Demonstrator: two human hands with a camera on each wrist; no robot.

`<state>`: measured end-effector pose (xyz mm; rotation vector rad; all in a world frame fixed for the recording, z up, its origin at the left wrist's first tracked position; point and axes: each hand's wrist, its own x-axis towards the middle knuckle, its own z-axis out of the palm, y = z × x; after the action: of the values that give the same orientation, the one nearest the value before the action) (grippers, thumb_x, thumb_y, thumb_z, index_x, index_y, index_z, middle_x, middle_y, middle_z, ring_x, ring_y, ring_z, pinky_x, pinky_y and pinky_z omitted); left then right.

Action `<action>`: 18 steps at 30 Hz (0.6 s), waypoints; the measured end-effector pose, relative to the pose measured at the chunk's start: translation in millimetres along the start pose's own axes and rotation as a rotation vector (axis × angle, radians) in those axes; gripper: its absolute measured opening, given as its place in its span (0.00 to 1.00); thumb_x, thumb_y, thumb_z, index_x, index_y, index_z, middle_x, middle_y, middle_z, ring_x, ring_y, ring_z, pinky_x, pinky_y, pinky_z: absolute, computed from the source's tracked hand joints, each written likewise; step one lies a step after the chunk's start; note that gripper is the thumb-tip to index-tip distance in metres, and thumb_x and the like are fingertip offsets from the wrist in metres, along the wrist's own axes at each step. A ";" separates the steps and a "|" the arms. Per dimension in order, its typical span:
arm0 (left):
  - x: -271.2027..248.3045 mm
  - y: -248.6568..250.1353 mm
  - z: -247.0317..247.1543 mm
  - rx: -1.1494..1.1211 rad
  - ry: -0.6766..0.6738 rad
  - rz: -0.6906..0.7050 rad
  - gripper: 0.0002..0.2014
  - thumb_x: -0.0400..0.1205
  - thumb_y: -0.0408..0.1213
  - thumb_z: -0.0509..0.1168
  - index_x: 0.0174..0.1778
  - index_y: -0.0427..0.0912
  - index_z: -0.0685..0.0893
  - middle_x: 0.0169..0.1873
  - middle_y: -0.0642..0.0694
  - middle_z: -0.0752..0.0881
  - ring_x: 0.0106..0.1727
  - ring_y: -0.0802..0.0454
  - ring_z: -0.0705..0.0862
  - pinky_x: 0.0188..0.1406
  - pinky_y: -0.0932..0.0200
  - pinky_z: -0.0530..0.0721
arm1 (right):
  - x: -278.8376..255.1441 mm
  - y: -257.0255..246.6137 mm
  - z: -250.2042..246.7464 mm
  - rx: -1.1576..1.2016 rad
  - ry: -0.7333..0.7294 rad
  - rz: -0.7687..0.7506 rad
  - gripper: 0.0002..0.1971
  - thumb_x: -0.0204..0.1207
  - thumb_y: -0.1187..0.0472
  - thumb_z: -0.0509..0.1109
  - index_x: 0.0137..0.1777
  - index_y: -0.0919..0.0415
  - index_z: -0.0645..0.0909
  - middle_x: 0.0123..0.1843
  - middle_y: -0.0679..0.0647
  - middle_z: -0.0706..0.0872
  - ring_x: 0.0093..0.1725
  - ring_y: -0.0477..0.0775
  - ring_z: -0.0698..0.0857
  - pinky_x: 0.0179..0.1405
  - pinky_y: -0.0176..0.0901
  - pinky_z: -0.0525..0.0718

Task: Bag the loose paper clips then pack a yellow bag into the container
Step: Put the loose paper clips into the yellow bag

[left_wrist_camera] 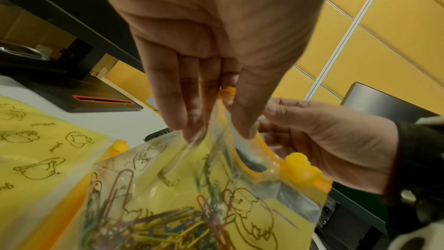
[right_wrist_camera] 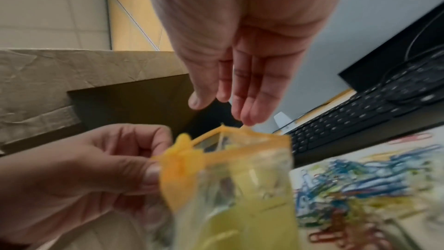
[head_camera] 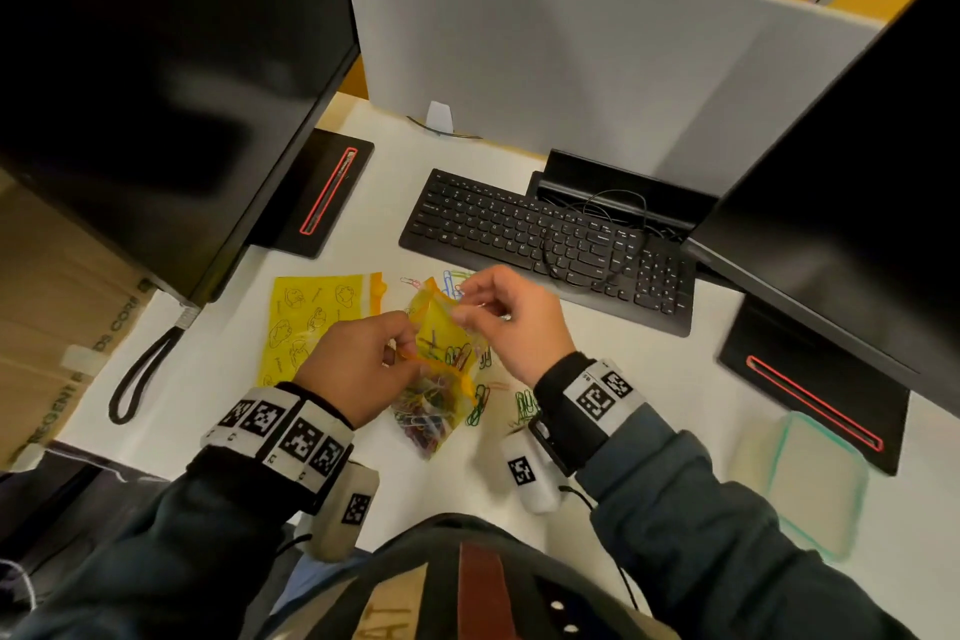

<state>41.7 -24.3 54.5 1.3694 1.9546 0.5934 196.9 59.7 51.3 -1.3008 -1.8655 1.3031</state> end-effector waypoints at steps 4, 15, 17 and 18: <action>-1.0 -3.7 -1.1 -0.028 0.010 0.009 0.12 0.67 0.39 0.74 0.31 0.57 0.76 0.49 0.43 0.90 0.38 0.47 0.86 0.43 0.45 0.86 | -7.8 40.4 -31.9 -0.382 0.069 0.225 0.10 0.72 0.57 0.74 0.51 0.58 0.79 0.43 0.50 0.83 0.43 0.52 0.82 0.43 0.39 0.76; -2.6 -3.0 -1.6 -0.031 0.006 0.011 0.12 0.67 0.38 0.74 0.27 0.51 0.76 0.54 0.46 0.88 0.37 0.46 0.85 0.44 0.47 0.86 | -38.4 72.1 19.1 -0.682 -0.180 0.359 0.16 0.73 0.58 0.71 0.57 0.65 0.77 0.58 0.62 0.83 0.57 0.61 0.81 0.54 0.46 0.78; -3.6 -3.3 -1.9 -0.032 0.009 0.003 0.12 0.68 0.37 0.75 0.28 0.48 0.76 0.58 0.49 0.86 0.37 0.47 0.85 0.46 0.51 0.85 | -33.9 67.5 26.7 -0.663 -0.188 0.343 0.19 0.74 0.54 0.71 0.58 0.66 0.76 0.57 0.62 0.82 0.57 0.62 0.81 0.54 0.47 0.78; -3.9 -4.4 -2.2 -0.031 0.013 -0.001 0.12 0.68 0.37 0.75 0.28 0.47 0.76 0.59 0.50 0.86 0.37 0.47 0.85 0.46 0.53 0.85 | -31.7 64.5 29.9 -0.662 -0.195 0.338 0.21 0.73 0.51 0.71 0.58 0.66 0.76 0.57 0.62 0.82 0.57 0.62 0.81 0.53 0.47 0.78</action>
<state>38.2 -29.5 54.0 1.3492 1.9485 0.6310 212.1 23.6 -16.0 -1.9470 -2.4132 1.0186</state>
